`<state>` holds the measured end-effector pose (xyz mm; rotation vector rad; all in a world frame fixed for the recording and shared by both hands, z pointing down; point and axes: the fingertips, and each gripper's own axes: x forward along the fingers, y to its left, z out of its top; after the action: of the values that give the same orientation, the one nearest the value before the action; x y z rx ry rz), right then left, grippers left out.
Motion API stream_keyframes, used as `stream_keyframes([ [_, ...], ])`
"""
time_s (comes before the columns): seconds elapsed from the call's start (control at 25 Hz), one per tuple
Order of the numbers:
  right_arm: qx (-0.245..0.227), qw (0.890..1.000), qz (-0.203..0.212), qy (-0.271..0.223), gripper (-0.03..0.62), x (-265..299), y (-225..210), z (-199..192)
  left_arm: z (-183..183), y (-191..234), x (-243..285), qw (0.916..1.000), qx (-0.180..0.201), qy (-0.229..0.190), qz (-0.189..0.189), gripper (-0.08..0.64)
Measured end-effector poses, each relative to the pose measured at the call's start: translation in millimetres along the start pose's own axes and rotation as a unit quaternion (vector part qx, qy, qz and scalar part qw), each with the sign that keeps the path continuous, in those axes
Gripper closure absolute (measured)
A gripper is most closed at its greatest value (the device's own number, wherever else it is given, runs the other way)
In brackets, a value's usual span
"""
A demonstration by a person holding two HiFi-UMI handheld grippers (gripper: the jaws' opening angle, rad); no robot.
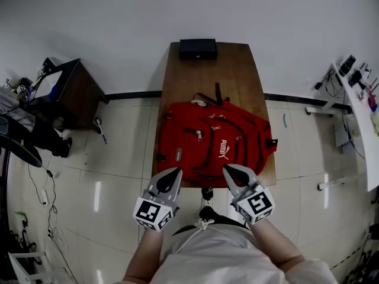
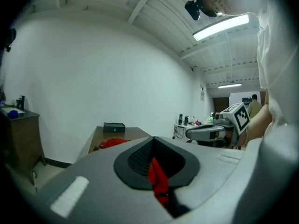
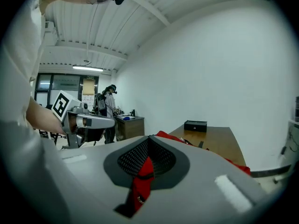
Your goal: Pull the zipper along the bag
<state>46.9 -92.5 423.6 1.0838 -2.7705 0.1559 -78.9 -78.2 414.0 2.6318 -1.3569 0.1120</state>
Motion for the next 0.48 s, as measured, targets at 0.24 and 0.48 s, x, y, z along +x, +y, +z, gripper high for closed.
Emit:
stream_keyframes([
  [0.24,0.011,1.000,0.013,0.015,0.586,28.1,-47.9,-1.4,2.2,12.7,52.1,0.9999,0.001,0.015,0.000,0.554],
  [0.48,-0.003,1.000,0.016,0.018,0.586,44.4,-73.7,-6.2,-3.9,26.3,84.5,0.9993,-0.002,0.037,-0.006,0.554],
])
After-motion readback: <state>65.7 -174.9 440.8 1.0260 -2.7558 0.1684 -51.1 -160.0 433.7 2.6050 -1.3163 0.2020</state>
